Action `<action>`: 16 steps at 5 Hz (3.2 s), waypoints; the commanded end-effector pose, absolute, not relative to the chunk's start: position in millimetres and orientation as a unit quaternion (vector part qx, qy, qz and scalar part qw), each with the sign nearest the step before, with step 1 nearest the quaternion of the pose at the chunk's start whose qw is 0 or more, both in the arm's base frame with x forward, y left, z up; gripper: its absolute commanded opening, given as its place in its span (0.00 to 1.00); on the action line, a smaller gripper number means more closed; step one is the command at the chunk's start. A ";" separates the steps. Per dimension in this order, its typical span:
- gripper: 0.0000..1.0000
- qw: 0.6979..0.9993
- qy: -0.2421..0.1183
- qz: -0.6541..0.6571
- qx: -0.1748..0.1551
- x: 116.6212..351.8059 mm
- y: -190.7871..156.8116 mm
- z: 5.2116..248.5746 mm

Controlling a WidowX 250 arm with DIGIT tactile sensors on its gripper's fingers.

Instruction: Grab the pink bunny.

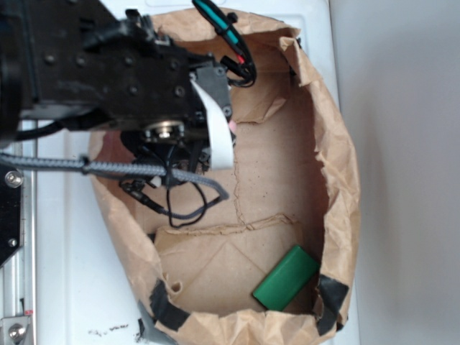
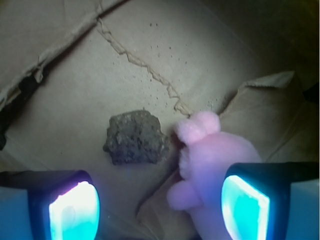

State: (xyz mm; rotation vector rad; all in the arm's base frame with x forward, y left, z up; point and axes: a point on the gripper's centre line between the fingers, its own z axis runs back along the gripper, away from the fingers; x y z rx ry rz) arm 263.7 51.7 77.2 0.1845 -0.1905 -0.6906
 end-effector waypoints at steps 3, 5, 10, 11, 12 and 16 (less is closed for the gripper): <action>1.00 0.926 -0.119 -0.344 0.101 268.2 52.4 97.4; 1.00 0.914 -0.134 -0.373 0.089 288.2 62.1 78.6; 1.00 0.900 -0.114 -0.413 0.086 304.2 97.1 56.8; 1.00 0.892 -0.112 -0.433 0.067 288.0 92.1 70.2; 1.00 0.887 -0.109 -0.445 0.051 276.0 97.5 78.4; 1.00 0.881 -0.121 -0.439 0.125 286.6 112.0 37.6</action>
